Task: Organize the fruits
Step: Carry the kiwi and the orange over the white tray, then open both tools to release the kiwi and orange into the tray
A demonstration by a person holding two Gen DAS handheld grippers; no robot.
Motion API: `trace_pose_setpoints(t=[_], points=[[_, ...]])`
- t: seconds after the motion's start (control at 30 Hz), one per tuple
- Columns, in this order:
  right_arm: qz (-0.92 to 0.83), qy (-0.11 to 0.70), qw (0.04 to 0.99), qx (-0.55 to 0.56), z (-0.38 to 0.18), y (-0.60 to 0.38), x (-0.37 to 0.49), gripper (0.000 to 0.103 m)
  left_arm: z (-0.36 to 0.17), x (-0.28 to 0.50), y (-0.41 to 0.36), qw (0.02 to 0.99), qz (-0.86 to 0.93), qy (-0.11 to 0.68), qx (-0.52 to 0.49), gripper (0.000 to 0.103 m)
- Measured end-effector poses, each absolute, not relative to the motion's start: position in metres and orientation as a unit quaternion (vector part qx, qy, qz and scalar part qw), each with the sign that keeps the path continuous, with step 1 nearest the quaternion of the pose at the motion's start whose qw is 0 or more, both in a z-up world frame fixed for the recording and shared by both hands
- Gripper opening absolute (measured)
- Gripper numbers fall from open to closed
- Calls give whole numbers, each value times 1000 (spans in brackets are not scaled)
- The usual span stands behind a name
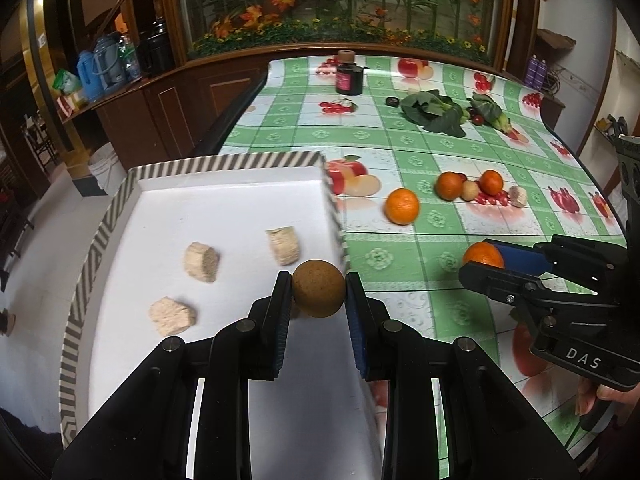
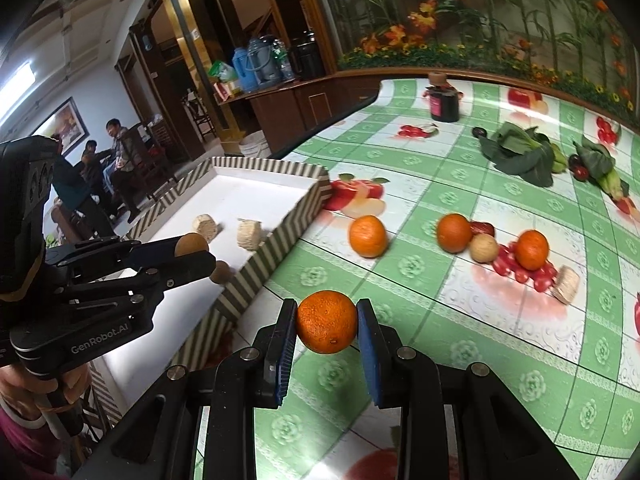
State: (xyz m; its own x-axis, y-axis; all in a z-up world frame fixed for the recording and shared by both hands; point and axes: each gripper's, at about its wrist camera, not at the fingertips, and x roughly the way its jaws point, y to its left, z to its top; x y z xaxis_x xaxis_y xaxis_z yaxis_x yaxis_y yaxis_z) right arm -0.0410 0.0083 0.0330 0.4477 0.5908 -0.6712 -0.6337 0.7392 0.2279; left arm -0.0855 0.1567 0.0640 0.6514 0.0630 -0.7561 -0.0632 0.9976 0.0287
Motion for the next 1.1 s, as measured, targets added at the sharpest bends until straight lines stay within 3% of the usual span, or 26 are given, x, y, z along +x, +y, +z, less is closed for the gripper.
trace_pose_setpoints(t=[0.73, 1.1], points=[[433, 366, 820, -75, 47, 90, -60, 29, 53, -120, 242, 896, 110, 431, -20, 26], [478, 381, 781, -124, 28, 140, -75, 29, 37, -120, 258, 882, 120, 455, -32, 26]])
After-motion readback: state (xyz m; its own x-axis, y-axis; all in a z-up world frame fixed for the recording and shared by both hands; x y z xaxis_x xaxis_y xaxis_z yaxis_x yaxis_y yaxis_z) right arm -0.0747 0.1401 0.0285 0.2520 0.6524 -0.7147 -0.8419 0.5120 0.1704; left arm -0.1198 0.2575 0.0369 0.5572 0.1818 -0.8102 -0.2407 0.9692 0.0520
